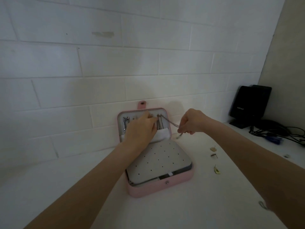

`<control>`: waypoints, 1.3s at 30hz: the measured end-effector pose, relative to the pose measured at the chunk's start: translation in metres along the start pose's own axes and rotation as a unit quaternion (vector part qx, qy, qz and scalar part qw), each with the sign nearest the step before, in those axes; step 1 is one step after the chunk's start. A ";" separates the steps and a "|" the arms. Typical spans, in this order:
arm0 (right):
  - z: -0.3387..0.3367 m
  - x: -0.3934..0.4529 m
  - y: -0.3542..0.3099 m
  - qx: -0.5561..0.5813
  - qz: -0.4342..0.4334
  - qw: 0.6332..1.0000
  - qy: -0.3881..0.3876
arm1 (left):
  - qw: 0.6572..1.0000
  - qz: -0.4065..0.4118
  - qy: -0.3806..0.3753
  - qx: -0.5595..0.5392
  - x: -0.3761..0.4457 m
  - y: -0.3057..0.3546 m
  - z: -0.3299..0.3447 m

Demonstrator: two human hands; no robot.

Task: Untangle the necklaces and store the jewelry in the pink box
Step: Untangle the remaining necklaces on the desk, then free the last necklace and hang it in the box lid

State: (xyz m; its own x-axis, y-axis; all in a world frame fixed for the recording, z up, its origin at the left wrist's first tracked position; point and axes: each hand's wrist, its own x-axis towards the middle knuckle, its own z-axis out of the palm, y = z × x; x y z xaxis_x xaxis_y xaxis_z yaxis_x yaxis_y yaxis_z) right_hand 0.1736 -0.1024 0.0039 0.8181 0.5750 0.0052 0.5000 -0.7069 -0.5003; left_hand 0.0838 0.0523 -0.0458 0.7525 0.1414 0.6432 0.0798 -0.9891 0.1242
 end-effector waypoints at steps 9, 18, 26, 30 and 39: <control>-0.004 0.005 -0.033 0.309 -0.015 0.946 0.095 | 0.997 -0.053 -0.052 0.001 -0.023 0.009 -0.002; 0.017 0.014 -0.042 0.183 -0.028 0.977 0.108 | 0.998 -0.049 -0.041 0.021 -0.026 0.018 0.001; 0.013 0.014 -0.041 0.017 -0.052 0.996 0.070 | 0.999 -0.029 -0.031 0.028 -0.027 0.024 -0.001; 0.019 0.011 -0.038 -0.034 -0.094 0.991 0.091 | 0.999 -0.021 -0.028 0.027 -0.028 0.024 -0.002; 0.015 -0.010 -0.031 -0.136 -0.148 0.978 0.048 | 0.998 -0.041 -0.051 0.012 -0.026 0.021 -0.001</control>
State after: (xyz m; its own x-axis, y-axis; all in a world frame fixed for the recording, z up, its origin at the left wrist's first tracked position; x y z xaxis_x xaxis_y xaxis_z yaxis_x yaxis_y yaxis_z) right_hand 0.1456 -0.0804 0.0065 0.6432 0.7383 0.2030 0.7649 -0.6070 -0.2157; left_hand 0.0650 0.0278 -0.0597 0.8052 0.2176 0.5517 0.1576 -0.9753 0.1546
